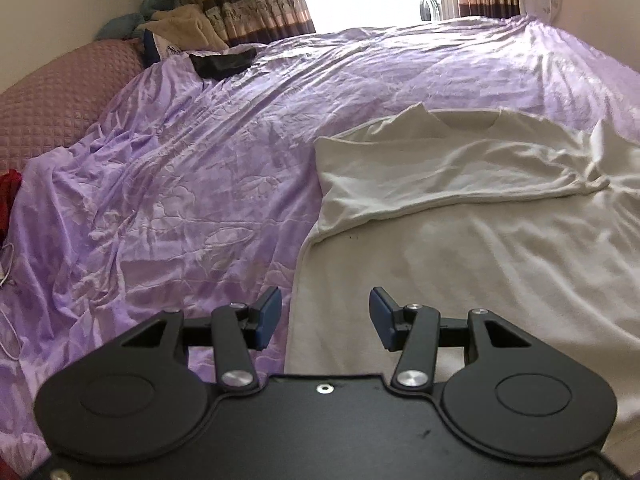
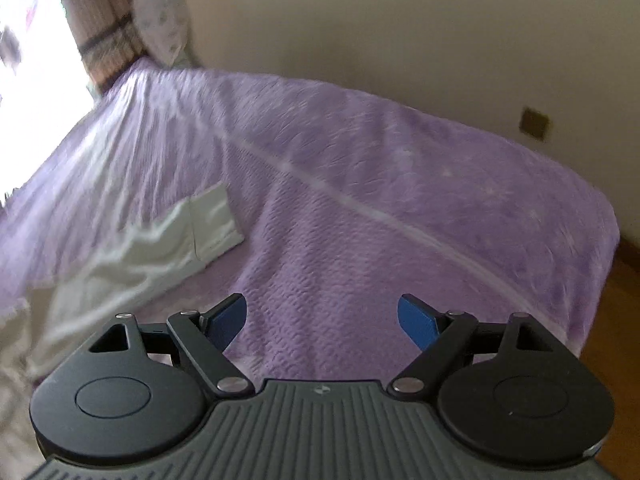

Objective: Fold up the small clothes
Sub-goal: 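Lower the right gripper onto the other sleeve cuff and close on it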

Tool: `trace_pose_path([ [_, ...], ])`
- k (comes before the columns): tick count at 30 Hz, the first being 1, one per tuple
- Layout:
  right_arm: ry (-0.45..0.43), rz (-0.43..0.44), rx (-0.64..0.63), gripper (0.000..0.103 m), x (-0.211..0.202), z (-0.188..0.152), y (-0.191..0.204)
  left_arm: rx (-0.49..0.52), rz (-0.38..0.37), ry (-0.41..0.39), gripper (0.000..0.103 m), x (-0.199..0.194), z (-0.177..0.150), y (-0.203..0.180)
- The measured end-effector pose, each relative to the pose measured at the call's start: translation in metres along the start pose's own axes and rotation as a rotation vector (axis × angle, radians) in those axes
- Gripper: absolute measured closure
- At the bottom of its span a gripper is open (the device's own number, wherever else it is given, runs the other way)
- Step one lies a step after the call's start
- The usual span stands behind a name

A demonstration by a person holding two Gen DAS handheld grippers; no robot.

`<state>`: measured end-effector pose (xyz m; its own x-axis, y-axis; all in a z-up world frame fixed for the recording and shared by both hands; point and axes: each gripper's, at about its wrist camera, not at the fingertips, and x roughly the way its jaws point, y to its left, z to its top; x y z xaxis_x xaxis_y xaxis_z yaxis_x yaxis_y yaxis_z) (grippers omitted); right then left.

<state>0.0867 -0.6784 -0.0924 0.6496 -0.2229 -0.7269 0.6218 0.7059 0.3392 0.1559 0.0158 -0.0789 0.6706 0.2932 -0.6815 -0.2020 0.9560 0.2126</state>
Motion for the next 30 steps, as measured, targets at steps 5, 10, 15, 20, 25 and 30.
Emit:
trace_pose_path([
  [5,-0.020,0.041,0.008,0.003,-0.014,0.007,-0.005,-0.002,0.007,-0.012,0.053,-0.011,-0.001,0.000],
  [10,0.025,0.136,0.017,0.002,0.020,-0.002,0.012,-0.009,0.010,0.000,0.053,-0.012,-0.007,0.005],
  [15,0.133,0.264,0.175,0.002,0.083,-0.013,0.026,0.006,0.056,0.022,0.053,0.000,-0.010,0.009],
  [20,0.158,0.258,0.314,0.003,0.136,-0.009,0.026,-0.004,0.093,0.065,0.052,0.018,-0.010,0.015],
  [25,0.122,0.299,0.349,0.003,0.165,0.011,0.026,0.011,0.131,0.109,0.052,0.037,-0.014,0.012],
  [30,0.106,0.293,0.309,0.014,0.181,0.016,0.042,0.020,0.135,0.135,0.052,0.051,-0.015,0.006],
])
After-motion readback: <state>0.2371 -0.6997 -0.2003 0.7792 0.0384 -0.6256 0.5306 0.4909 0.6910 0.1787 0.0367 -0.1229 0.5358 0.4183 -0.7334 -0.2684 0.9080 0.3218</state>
